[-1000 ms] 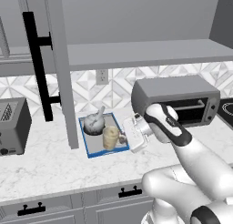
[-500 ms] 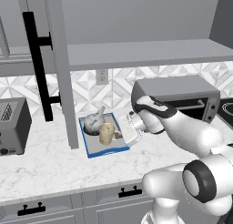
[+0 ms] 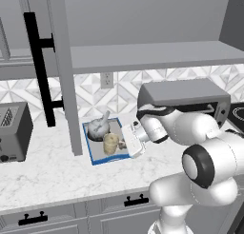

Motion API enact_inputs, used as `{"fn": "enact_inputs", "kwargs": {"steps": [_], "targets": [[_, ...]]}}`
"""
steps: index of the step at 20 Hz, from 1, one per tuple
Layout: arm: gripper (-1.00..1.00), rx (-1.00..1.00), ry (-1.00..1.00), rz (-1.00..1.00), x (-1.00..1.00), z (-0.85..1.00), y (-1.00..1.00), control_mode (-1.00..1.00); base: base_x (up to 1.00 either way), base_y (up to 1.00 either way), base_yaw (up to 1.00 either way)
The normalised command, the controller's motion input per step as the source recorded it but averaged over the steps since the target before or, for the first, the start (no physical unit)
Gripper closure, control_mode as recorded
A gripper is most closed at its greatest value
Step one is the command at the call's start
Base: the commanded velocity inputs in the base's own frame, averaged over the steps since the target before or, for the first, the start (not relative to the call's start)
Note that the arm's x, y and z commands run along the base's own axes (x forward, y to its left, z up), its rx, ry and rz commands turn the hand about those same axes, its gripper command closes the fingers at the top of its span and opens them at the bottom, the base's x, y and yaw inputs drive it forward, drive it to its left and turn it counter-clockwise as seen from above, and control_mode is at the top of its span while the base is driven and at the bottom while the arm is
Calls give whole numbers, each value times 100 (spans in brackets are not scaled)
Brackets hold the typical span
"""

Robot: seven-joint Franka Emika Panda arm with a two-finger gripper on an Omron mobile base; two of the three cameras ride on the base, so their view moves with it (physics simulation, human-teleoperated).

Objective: Pick the kettle from the counter and place it on the tray. Then pick the mug from the cabinet and place it on the tray. Then close the cabinet doors.

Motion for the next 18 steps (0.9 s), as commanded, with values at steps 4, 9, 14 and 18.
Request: {"fn": "enact_inputs", "kwargs": {"steps": [4, 9, 14, 18], "targets": [[100, 0, -8, 0, 13, -29, 11, -100, 0, 0, 0], [100, 0, -6, 0, 20, -14, 2, -100, 0, 0, 0], [100, 1, -4, 0, 19, -1, 0, -100, 0, 0, 0], [100, 4, -10, 0, 29, 0, 1, -100, 0, 0, 0]]}}
